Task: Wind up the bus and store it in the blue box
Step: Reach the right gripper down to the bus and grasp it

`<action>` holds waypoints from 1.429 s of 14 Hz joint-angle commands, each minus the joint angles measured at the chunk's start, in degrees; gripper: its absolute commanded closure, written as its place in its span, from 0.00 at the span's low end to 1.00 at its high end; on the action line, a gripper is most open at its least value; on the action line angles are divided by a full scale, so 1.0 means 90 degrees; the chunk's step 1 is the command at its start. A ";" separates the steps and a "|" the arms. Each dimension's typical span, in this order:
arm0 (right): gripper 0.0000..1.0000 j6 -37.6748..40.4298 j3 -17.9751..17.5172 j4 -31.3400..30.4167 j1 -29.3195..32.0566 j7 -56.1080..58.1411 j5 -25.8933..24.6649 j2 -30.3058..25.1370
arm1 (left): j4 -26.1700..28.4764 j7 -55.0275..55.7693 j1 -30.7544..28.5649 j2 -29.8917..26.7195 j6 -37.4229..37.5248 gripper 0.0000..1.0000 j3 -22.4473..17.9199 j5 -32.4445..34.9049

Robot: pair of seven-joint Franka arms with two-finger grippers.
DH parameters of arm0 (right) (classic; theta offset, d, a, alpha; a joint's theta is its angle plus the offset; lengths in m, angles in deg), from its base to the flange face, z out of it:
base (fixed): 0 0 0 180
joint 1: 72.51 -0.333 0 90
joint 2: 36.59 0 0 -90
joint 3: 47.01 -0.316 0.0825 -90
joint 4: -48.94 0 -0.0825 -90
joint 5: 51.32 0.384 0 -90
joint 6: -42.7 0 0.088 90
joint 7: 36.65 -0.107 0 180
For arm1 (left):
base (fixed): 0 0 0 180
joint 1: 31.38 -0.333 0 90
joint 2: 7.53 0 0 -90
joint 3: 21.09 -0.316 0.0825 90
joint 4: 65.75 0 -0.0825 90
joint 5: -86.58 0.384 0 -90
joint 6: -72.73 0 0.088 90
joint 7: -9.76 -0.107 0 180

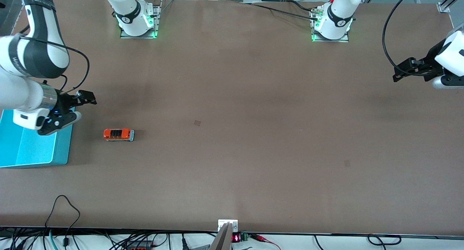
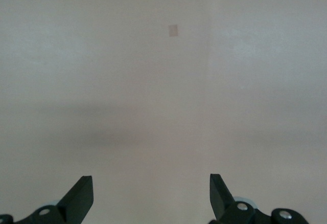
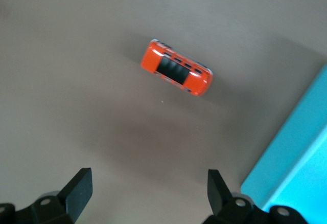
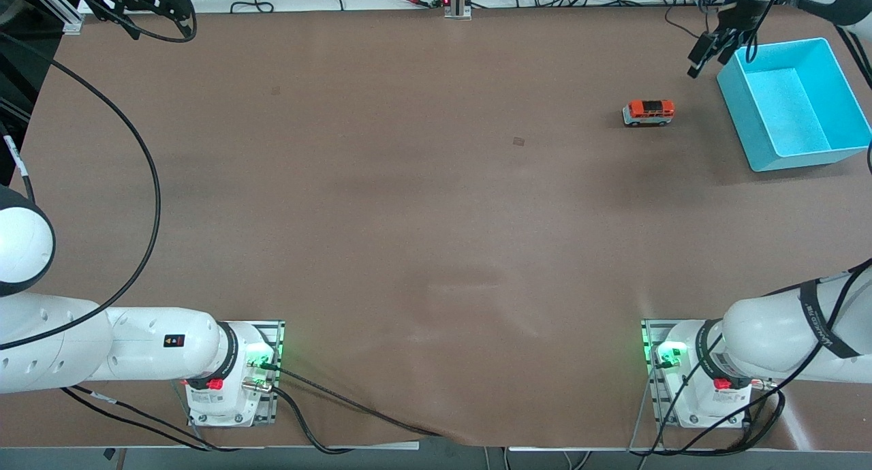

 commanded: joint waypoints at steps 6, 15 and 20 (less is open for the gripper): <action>0.00 -0.2363 -0.0503 -0.1438 0.0412 0.3571 -0.0587 0.0059 | -0.0063 0.0030 0.0225 -0.0103 0.0280 0.00 -0.0025 0.0263; 0.00 -0.3594 -0.0562 -0.1419 0.0412 0.4522 -0.0626 0.0997 | -0.0200 0.0108 0.0235 -0.0084 0.0437 0.00 -0.0006 0.0204; 0.00 -0.4328 -0.0571 -0.1390 0.0412 0.4639 -0.0919 0.1338 | -0.0210 0.0118 0.0244 -0.0084 0.0437 0.00 0.0082 0.0233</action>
